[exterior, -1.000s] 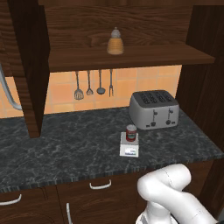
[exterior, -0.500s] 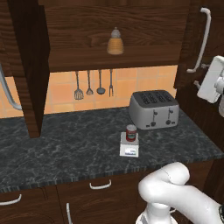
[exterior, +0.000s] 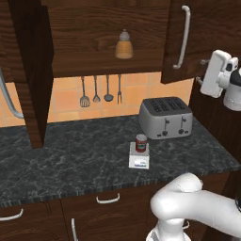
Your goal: Pick the canned food and place it on the digital scale for weighing, and close the cabinet.
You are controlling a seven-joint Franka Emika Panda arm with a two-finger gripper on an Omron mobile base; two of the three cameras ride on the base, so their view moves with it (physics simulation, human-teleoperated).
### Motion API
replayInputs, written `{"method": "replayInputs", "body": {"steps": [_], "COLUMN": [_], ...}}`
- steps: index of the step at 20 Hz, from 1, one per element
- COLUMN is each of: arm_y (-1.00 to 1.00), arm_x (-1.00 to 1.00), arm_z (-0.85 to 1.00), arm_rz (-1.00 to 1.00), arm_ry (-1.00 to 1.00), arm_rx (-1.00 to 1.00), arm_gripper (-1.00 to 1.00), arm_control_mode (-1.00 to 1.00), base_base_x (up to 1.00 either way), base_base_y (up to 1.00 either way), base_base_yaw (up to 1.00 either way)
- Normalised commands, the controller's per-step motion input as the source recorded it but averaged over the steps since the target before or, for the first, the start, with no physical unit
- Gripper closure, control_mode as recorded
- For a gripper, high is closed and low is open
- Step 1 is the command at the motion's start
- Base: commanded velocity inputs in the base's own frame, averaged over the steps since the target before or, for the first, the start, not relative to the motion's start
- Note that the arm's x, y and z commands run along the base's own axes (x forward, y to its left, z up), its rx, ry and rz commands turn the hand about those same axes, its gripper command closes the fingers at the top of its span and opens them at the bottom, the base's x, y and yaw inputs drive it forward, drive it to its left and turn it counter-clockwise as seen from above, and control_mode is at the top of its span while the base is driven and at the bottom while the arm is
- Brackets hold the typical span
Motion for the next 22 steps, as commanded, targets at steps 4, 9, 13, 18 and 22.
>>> {"method": "replayInputs", "body": {"steps": [4,9,13,18,22], "arm_y": [0.43,0.13,-0.11,0.14,0.57], "arm_x": [1.0,0.91,0.57,-0.26,-0.27], "arm_z": [0.0,0.15,-0.04,0.04,0.28], "arm_rz": [-0.01,-0.05,0.0,0.0,0.0], "arm_ry": [-0.13,0.03,-0.18,-0.17,-0.15], "arm_rx": [-0.1,-0.04,0.0,0.0,0.0], "arm_gripper": [-1.0,-1.0,-1.0,-1.0,-1.0], "arm_control_mode": [-1.0,-1.0,-1.0,-1.0,-1.0], "base_base_x": [0.0,0.0,0.0,0.0,0.0], "base_base_y": [0.0,0.0,0.0,0.0,0.0], "base_base_yaw": [0.0,0.0,0.0,0.0,0.0]}}
